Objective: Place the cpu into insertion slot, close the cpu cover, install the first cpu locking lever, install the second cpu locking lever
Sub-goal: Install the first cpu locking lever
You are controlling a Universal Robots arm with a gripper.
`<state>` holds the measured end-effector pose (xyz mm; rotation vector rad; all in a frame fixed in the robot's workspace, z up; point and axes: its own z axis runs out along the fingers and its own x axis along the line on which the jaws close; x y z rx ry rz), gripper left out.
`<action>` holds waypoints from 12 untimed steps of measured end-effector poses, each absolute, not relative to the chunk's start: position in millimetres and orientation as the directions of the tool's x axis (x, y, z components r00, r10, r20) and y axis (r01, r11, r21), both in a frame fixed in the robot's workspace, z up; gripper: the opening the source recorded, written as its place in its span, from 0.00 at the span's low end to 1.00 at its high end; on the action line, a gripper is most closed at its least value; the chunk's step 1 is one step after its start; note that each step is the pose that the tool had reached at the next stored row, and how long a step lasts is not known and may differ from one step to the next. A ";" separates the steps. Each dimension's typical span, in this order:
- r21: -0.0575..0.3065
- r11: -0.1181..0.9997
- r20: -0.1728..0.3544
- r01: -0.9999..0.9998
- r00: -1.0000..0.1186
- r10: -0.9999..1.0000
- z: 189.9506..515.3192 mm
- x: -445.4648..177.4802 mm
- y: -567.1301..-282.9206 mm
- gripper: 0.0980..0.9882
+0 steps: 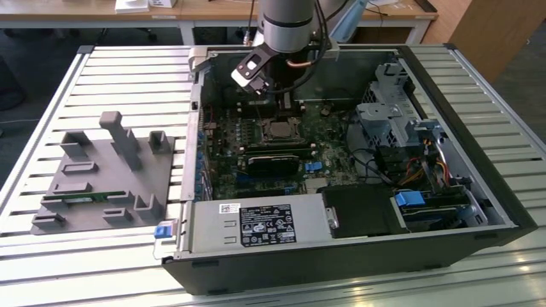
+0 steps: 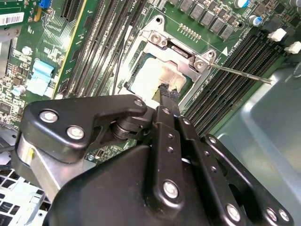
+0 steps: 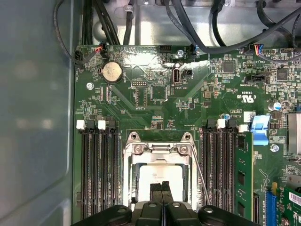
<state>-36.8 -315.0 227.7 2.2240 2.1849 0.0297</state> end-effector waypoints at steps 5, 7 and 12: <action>0.030 -0.018 -0.003 0.999 0.018 1.000 232.0 -36.8 -315.0 0.01; 0.030 -0.018 -0.003 0.999 0.018 1.000 234.8 -36.8 -315.0 0.01; 0.030 -0.018 -0.003 0.999 0.018 1.000 247.3 -36.8 -314.9 0.01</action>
